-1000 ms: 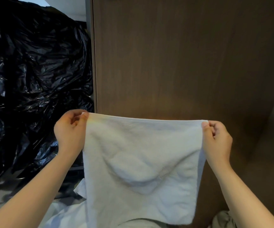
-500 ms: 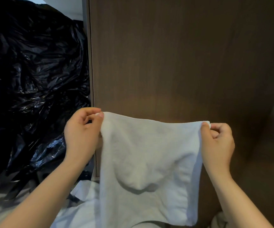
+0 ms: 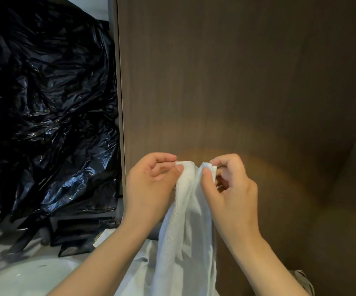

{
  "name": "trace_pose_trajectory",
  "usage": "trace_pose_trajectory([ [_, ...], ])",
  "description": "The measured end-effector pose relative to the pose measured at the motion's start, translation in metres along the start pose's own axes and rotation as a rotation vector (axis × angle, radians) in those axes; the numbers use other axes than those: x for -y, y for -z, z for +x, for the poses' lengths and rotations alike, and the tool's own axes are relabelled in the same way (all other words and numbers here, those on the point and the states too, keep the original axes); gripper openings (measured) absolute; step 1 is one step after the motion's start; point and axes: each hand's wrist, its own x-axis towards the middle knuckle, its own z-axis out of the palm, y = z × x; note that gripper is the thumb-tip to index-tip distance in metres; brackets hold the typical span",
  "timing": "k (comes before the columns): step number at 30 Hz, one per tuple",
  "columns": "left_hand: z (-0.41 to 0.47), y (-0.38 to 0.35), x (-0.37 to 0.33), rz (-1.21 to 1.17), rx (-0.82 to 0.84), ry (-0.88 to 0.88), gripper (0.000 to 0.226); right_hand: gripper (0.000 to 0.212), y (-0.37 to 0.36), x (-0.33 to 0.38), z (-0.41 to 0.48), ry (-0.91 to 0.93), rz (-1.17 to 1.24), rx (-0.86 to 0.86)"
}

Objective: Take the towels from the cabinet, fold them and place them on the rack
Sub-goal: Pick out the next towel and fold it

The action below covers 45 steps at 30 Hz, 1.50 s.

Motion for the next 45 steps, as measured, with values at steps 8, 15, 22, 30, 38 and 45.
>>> trace_pose_trajectory([
  [8,-0.013,0.004,-0.001,0.014,-0.007,0.021,0.013,0.018,0.008,0.004,-0.004,-0.305,0.413,0.214],
  [15,-0.021,0.013,0.0,-0.046,0.103,0.038,0.014,0.028,0.023,0.0,0.001,-0.309,0.493,0.425],
  [22,-0.027,0.013,-0.001,-0.169,0.12,0.078,0.012,0.015,0.016,0.0,0.006,-0.195,0.281,0.381],
  [30,-0.025,0.015,-0.003,-0.126,0.087,0.046,0.01,0.034,0.01,-0.002,0.009,-0.132,-0.025,0.456],
  [38,-0.018,0.012,-0.007,-0.119,0.075,0.049,0.01,0.025,0.008,0.008,0.013,-0.282,0.293,0.438],
  [45,-0.016,0.01,-0.009,-0.12,0.111,0.052,0.006,0.034,0.005,0.006,0.016,-0.321,0.289,0.354],
])
